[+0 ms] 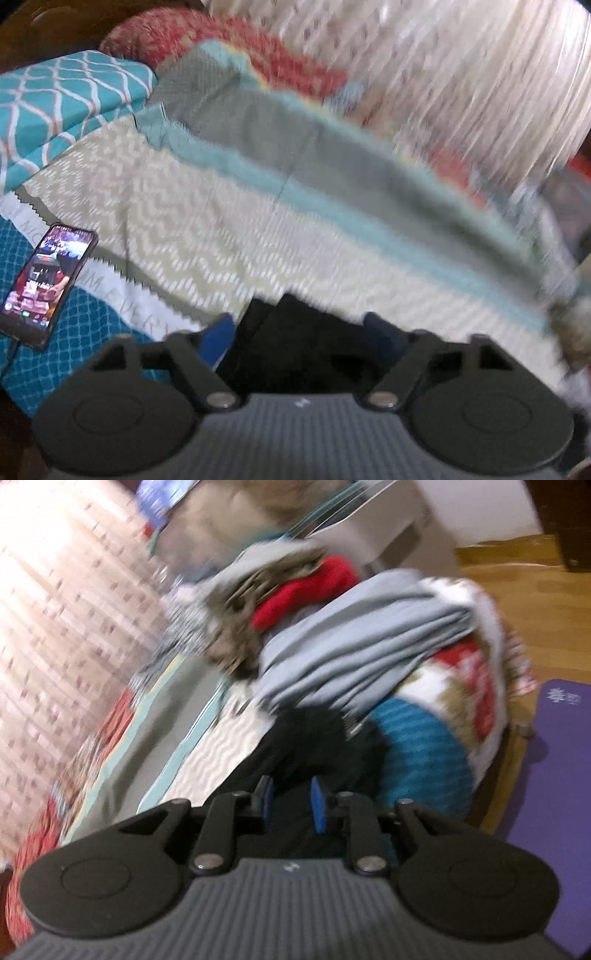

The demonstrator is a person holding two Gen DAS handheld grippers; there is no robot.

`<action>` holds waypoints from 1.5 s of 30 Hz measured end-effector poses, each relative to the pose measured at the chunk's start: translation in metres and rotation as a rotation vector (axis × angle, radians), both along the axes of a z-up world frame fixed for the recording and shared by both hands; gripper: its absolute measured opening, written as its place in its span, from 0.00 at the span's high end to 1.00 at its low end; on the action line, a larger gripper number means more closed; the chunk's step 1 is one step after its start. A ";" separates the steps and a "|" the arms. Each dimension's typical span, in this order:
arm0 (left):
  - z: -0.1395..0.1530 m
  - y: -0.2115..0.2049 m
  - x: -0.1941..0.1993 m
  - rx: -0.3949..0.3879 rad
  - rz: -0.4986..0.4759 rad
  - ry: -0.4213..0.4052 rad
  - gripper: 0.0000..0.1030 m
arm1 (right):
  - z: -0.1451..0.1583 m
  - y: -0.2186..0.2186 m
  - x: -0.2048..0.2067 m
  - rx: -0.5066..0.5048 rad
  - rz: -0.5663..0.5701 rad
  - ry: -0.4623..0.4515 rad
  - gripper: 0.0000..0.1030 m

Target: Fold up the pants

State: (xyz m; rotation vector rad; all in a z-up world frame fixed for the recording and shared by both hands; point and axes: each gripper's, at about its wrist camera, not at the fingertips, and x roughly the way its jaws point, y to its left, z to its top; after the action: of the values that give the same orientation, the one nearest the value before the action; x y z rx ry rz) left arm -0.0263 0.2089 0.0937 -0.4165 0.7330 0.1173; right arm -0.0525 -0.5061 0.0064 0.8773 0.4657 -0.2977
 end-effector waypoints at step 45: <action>-0.074 -0.111 0.038 0.338 -0.140 0.281 0.27 | -0.070 -0.053 0.025 -0.014 -0.121 -0.063 0.79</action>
State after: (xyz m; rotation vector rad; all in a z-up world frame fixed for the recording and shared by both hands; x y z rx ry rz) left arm 0.0119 0.0977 0.0196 -0.0239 0.9971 0.1668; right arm -0.0277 -0.5595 -0.0637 0.9002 0.3522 -0.3826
